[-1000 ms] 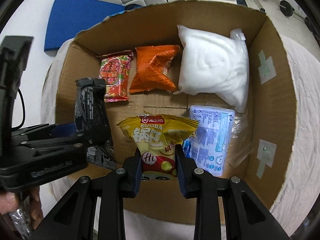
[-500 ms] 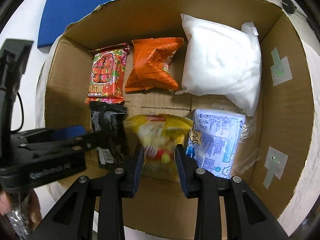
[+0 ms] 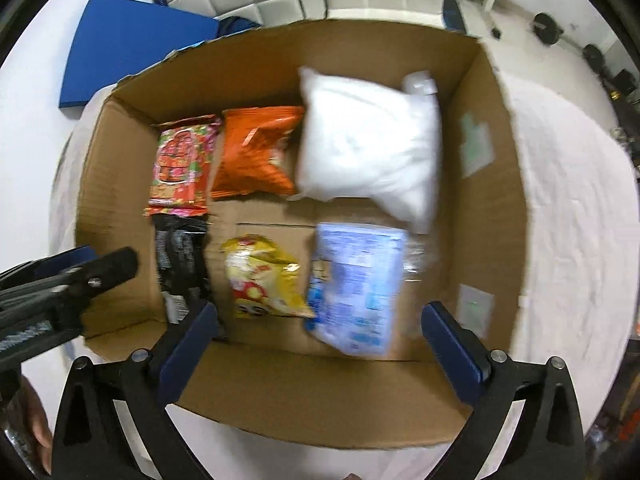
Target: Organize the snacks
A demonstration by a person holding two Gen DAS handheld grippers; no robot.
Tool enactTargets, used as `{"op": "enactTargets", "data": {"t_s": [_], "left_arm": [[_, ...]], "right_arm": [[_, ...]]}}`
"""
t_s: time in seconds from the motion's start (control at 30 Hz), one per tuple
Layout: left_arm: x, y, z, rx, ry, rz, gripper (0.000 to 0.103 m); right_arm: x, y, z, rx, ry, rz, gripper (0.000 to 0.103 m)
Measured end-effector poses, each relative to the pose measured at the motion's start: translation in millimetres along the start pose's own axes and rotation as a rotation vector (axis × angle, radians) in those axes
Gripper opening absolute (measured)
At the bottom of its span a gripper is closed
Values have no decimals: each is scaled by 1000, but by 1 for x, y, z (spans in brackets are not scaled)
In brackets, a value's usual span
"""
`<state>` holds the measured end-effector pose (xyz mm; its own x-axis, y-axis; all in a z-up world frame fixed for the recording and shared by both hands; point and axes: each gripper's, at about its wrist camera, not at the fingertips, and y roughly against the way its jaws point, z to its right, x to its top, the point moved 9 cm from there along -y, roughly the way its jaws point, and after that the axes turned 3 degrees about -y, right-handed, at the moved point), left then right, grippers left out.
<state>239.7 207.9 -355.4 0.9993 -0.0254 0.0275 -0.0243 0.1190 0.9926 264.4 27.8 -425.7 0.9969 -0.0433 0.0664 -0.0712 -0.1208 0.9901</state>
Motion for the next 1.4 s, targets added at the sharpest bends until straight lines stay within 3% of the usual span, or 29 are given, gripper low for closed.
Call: {"op": "enactTargets", "data": {"t_s": [0.17,0.67,0.93,1.2,1.4], "left_arm": [[-12,8,0,-13,46,46,101],[-31,54,15,66,-6,163,101],[-43,115,23,71,11,273,101],[-89,210,56,43,4,410,101],[-125,272,72,109,-36,466,101]], "right_arm": [[-9,15,18,-45,-13,22,103],[-23,73,27,-63,-30,119,103],[-44,138,31,-26,-35,194,103],[-89,240,34,-15,3,290,103],[-120,301,38,-17,8,335,103]]}}
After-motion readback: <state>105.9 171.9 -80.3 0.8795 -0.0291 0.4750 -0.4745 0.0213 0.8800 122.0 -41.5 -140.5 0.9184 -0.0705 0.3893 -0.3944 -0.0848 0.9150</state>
